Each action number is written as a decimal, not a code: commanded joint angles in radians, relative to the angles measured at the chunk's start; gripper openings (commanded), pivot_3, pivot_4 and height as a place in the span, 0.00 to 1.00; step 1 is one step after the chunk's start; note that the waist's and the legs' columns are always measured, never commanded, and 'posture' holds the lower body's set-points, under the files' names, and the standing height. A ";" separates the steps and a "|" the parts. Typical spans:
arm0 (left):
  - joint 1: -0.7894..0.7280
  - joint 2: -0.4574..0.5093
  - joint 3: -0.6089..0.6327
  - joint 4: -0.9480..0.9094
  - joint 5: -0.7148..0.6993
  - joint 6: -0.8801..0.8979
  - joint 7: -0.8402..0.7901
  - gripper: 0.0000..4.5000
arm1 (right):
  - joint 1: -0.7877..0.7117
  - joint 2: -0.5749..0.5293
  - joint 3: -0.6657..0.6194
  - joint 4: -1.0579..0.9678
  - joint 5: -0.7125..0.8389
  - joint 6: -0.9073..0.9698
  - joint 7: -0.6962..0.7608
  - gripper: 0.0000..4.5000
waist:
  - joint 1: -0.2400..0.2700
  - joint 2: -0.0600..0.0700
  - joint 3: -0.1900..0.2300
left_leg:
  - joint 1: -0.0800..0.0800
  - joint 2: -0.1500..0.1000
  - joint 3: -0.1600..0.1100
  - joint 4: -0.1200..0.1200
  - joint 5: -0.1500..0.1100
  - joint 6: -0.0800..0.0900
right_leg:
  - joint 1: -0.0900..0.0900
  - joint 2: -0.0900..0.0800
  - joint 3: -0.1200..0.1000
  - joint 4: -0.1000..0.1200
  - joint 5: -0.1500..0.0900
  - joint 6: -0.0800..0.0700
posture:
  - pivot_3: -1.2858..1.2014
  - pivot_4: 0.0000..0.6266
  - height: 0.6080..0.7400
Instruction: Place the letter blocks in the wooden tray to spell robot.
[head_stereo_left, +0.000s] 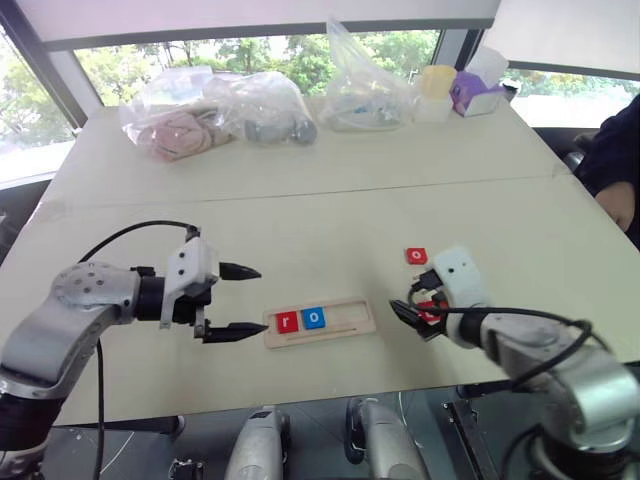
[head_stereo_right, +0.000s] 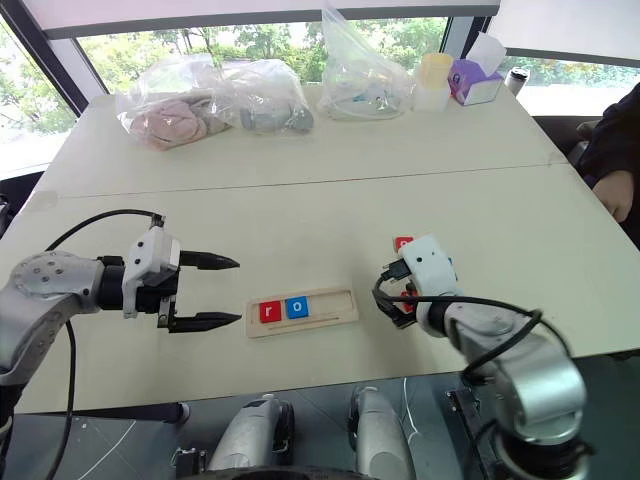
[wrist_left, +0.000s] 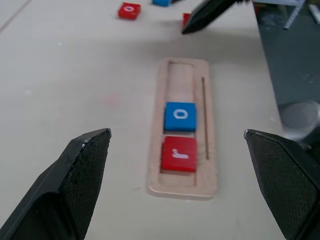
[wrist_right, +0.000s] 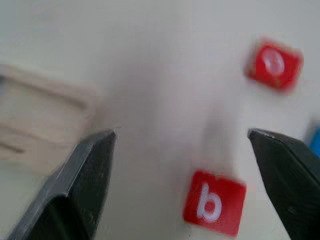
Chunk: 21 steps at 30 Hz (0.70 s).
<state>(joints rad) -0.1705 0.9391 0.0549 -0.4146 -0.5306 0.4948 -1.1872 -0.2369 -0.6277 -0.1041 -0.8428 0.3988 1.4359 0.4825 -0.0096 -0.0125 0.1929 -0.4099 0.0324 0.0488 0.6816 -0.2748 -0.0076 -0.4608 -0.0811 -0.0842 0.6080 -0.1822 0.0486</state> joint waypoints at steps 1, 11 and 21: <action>0.009 0.022 0.012 -0.018 0.021 -0.054 -0.027 1.00 | 0.062 -0.254 -0.067 0.121 0.040 -0.409 0.395 0.99 | 0.003 0.001 0.002 | 0.000 0.000 0.000 0.000 0.000 0.000 | 0.000 0.000 0.000 -0.001 0.000 0.000 | 0.52 0.24 1.00; -0.015 -0.032 0.039 -0.035 -0.022 -0.040 0.035 1.00 | 0.128 -0.410 0.051 0.585 -0.122 -1.110 0.723 0.99 | -0.002 -0.001 0.002 | 0.000 0.000 0.004 -0.003 0.000 0.000 | 0.003 0.002 0.000 -0.010 0.001 0.001 | 0.52 0.24 1.00; -0.061 -0.043 0.101 -0.077 -0.131 0.031 0.092 1.00 | 0.047 -0.374 0.154 0.745 -0.193 -1.250 0.756 0.99 | 0.013 -0.001 0.002 | 0.000 0.000 0.004 -0.002 0.000 0.000 | 0.003 0.003 0.000 -0.007 0.001 0.001 | 0.52 0.24 1.00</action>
<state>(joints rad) -0.2222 0.8951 0.1303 -0.4562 -0.6318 0.5199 -1.1053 -0.1692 -1.0031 0.0576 -0.0981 0.2038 0.2022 1.2315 0.0034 -0.0135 0.1948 -0.4101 0.0320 0.0539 0.6803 -0.2745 -0.0074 -0.4575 -0.0785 -0.0839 0.6012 -0.1807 0.0496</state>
